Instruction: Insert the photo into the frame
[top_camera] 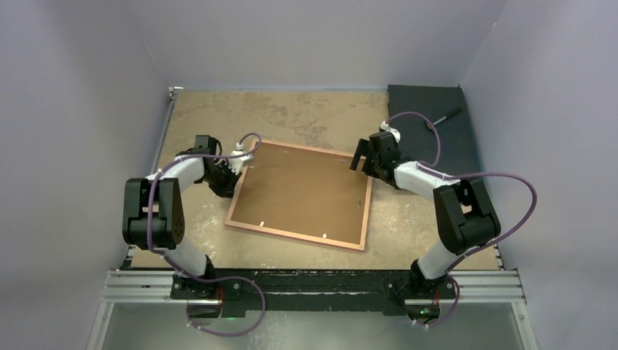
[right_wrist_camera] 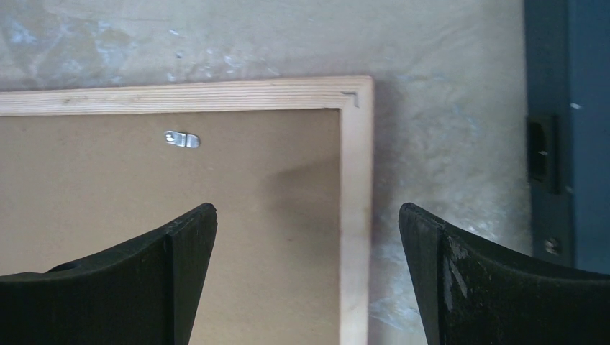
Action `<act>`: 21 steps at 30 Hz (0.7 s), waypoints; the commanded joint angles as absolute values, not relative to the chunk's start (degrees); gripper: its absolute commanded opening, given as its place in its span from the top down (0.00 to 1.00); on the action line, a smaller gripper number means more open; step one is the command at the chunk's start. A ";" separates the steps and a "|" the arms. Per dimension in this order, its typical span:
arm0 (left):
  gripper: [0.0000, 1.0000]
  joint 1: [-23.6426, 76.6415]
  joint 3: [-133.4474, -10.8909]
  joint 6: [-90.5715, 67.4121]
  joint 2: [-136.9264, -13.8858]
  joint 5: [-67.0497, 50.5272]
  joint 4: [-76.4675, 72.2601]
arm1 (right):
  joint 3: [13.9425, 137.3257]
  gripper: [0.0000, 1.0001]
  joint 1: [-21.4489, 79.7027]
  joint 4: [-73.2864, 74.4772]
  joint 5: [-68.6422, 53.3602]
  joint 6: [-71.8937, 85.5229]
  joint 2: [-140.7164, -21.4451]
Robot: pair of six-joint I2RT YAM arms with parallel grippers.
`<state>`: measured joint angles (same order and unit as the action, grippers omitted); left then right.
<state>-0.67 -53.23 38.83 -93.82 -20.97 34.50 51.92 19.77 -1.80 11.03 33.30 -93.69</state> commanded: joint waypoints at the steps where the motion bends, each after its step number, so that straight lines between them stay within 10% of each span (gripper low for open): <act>1: 0.93 -0.35 -53.28 40.12 -92.68 -21.04 35.15 | 50.46 0.01 18.81 -0.09 13.42 32.26 -89.61; 11: 0.94 0.35 -53.06 40.59 -91.98 -22.24 35.90 | 52.06 0.01 19.62 -7.54 3.85 33.19 -96.91; 21: 0.95 8.40 -52.40 41.39 -92.32 -23.03 37.28 | 81.28 0.01 25.80 -1.76 -3.01 32.47 -116.63</act>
<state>3.09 -53.10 40.77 -93.12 -16.82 36.23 69.12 20.67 -3.38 6.46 31.99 -110.80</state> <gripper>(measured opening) 0.053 0.988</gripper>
